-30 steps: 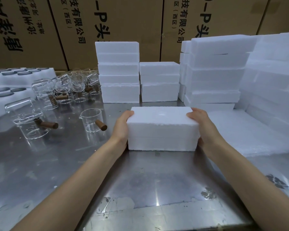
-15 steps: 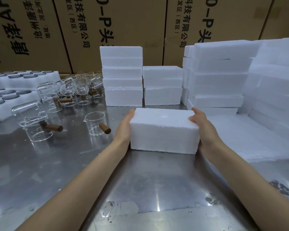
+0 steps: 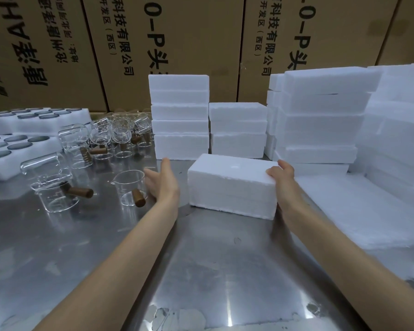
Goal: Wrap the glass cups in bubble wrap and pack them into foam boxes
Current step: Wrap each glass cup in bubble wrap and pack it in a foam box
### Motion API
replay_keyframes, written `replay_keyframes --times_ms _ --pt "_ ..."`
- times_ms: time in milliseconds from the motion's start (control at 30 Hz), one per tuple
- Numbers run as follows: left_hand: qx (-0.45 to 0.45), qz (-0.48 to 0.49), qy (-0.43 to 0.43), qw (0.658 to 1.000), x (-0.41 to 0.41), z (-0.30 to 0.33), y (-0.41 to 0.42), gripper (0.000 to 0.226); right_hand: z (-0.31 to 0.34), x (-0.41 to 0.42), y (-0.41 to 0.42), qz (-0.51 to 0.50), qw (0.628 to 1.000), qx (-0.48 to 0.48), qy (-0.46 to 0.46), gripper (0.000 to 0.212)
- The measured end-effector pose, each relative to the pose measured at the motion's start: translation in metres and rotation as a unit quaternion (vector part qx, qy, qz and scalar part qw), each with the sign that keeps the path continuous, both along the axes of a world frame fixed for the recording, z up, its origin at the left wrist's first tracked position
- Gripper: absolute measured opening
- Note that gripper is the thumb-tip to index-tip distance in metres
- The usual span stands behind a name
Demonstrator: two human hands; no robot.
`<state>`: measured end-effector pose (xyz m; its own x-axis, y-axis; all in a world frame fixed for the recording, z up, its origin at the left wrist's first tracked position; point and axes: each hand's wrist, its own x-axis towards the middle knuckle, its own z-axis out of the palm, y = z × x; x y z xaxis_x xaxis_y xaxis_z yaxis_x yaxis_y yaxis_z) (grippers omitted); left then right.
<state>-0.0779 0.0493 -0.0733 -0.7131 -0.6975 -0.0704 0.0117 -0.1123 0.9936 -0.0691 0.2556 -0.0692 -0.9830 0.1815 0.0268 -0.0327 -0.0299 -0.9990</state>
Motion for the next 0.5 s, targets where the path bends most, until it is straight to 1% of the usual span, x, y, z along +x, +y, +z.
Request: replay_keyframes --times_ms 67,100,133,167,200,233,267,300,333,367,400,433,500 --pt "-0.019 0.014 -0.015 1.000 0.003 0.002 0.001 0.067 0.000 -0.008 -0.005 -0.022 1.000 -0.013 -0.007 0.034" --pt "-0.035 0.004 -0.012 0.999 0.006 0.003 0.004 0.069 0.000 -0.012 -0.008 -0.028 0.999 -0.021 -0.013 0.029" --pt "-0.061 -0.020 0.012 0.998 0.011 0.004 0.009 0.072 0.000 -0.017 -0.011 -0.031 0.999 -0.027 -0.018 0.025" --pt "-0.113 -0.050 0.062 0.990 0.017 0.004 0.014 0.075 0.000 -0.020 -0.014 -0.031 0.999 -0.029 -0.021 0.024" --pt "-0.205 -0.080 0.118 0.968 0.024 0.003 0.020 0.080 0.001 -0.024 -0.018 -0.030 0.999 -0.027 -0.023 0.024" --pt "-0.327 -0.112 0.161 0.925 0.029 0.001 0.027 0.085 0.001 -0.027 -0.021 -0.031 0.999 -0.025 -0.022 0.024" --pt "-0.453 -0.148 0.185 0.860 0.033 0.001 0.034 0.090 0.002 -0.031 -0.024 -0.033 0.999 -0.027 -0.018 0.024" --pt "-0.563 -0.181 0.188 0.784 0.032 0.001 0.040 0.092 0.002 -0.033 -0.027 -0.034 0.999 -0.030 -0.012 0.024" --pt "-0.644 -0.208 0.176 0.715 0.028 0.001 0.045 0.094 0.002 -0.036 -0.030 -0.033 0.999 -0.032 -0.006 0.024" --pt "-0.694 -0.229 0.152 0.665 0.022 -0.001 0.050 0.094 0.002 -0.038 -0.033 -0.032 0.999 -0.032 0.002 0.025" --pt "-0.721 -0.239 0.123 0.638 0.015 -0.003 0.055 0.095 0.001 -0.041 -0.035 -0.033 0.999 -0.029 0.007 0.028" --pt "-0.731 -0.238 0.099 0.631 0.009 -0.005 0.058 0.096 0.001 -0.042 -0.037 -0.034 0.999 -0.028 0.012 0.031" --pt "-0.734 -0.213 0.074 0.640 -0.003 -0.009 0.062 0.096 -0.002 -0.047 -0.038 -0.027 0.999 -0.031 0.016 0.035"
